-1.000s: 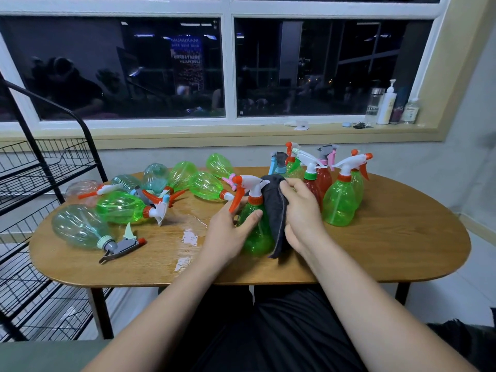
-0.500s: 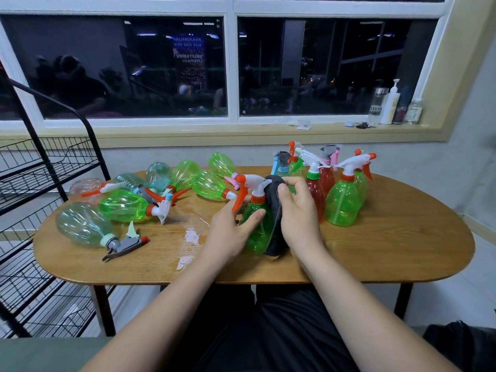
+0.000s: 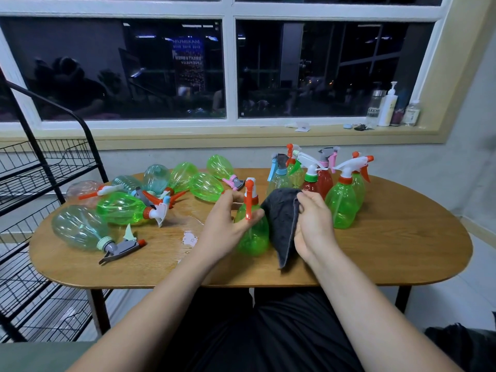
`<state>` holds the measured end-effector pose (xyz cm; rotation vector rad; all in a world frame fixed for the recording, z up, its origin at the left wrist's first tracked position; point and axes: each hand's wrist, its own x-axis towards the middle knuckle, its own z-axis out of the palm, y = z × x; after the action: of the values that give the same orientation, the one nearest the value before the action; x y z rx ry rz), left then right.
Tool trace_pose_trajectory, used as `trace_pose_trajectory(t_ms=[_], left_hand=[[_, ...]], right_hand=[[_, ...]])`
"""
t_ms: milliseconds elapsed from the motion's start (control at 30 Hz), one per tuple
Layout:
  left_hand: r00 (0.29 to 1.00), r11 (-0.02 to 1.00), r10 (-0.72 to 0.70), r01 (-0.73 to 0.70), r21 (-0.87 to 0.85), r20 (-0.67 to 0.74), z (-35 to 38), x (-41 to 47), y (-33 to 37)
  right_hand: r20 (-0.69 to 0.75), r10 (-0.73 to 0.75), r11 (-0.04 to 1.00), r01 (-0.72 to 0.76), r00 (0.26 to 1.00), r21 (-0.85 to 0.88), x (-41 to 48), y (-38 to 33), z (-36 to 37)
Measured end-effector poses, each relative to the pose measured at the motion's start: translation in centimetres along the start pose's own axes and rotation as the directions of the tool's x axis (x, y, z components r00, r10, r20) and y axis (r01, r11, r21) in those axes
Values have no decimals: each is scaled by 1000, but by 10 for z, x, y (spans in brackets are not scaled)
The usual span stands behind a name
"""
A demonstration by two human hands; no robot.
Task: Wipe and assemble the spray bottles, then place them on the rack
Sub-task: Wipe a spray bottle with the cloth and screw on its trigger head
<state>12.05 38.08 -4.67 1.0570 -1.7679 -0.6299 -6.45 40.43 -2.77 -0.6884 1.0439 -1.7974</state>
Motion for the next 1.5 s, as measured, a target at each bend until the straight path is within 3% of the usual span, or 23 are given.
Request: trace_pose_trajectory(t_ms=[167, 367, 633, 833, 1167, 1500], left_hand=[[998, 990, -24, 32, -141, 62, -9, -4, 0], [999, 1000, 10, -10, 6, 50, -10, 0, -4], [998, 994, 39, -34, 108, -47, -1, 1, -3], [990, 992, 36, -19, 123, -137, 6, 1, 2], [981, 994, 30, -8, 113, -194, 14, -1, 3], [993, 988, 67, -53, 145, -93, 9, -9, -8]], right_hand=[[-29, 106, 994, -105, 994, 40, -5, 2, -6], [82, 204, 974, -211, 975, 79, -10, 4, -2], [329, 1, 974, 73, 944, -213, -15, 12, -4], [363, -167, 787, 346, 917, -511, -29, 27, 0], [323, -131, 833, 281, 937, -477, -35, 51, -6], [323, -153, 753, 322, 934, -574, -33, 43, -5]])
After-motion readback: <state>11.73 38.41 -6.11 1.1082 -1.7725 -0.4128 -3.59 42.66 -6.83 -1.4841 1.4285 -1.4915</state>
